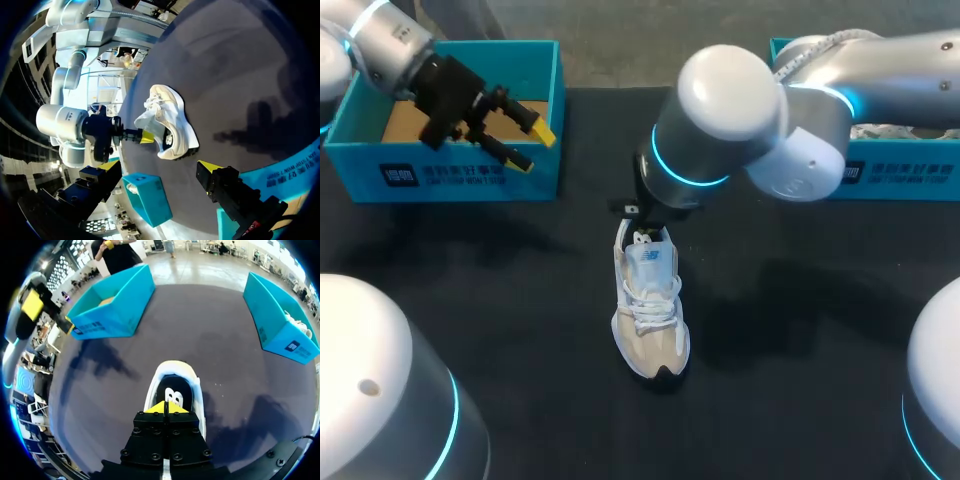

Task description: Take the shoe out of the shoebox, open the shoe tongue, remove and reinsert the insole, then place the shoe into the shoebox

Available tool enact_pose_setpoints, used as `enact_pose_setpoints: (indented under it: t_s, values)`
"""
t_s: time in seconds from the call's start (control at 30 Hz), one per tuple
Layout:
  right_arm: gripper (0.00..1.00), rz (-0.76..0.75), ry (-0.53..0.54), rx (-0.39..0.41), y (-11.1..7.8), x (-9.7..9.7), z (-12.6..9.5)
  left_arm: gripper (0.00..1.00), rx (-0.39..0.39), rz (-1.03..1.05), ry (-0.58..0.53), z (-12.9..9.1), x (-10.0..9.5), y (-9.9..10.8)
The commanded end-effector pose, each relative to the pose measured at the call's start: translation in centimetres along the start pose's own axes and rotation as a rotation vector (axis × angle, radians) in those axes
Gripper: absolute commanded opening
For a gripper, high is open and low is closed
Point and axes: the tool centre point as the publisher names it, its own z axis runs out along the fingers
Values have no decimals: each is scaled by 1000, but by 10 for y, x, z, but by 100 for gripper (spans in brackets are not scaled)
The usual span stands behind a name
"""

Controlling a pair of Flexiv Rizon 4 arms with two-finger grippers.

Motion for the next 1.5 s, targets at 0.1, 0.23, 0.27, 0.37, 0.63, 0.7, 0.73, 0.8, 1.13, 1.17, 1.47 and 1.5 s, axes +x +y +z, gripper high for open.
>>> enact_pose_setpoints:
  t_s: [0.1,0.23,0.27,0.37,0.63,0.7,0.73,0.8,1.13,1.17,1.47,1.5]
  values:
    - [0,4,-9,33,-4,2,7,100,46,-10,53,-30,5,13]
    - [0,-2,-15,59,-8,3,11,100,20,-12,67,-44,5,14]
    - [0,-2,-15,60,-9,3,12,100,15,-12,73,-46,5,14]
    - [0,-1,-16,74,-11,2,14,100,1,-11,79,-53,7,15]
    - [0,-33,-58,131,-19,3,21,100,-30,-26,95,-64,9,17]
    - [0,-41,-78,144,-20,1,23,100,-30,-26,95,-64,9,17]
    - [0,-42,-82,148,-21,0,24,100,-30,-26,95,-64,9,17]
    - [0,-35,-82,155,-23,-1,25,100,-30,-26,95,-64,9,17]
    - [0,-22,-90,195,-37,-5,42,100,-30,-26,95,-64,9,17]
    - [0,-24,-97,196,-37,-6,43,100,-30,-26,95,-64,9,17]
    - [0,-18,-99,221,-43,-12,57,100,-30,-26,95,-64,9,17]
    - [0,-20,-99,227,-44,-12,59,100,-30,-26,95,-64,9,17]
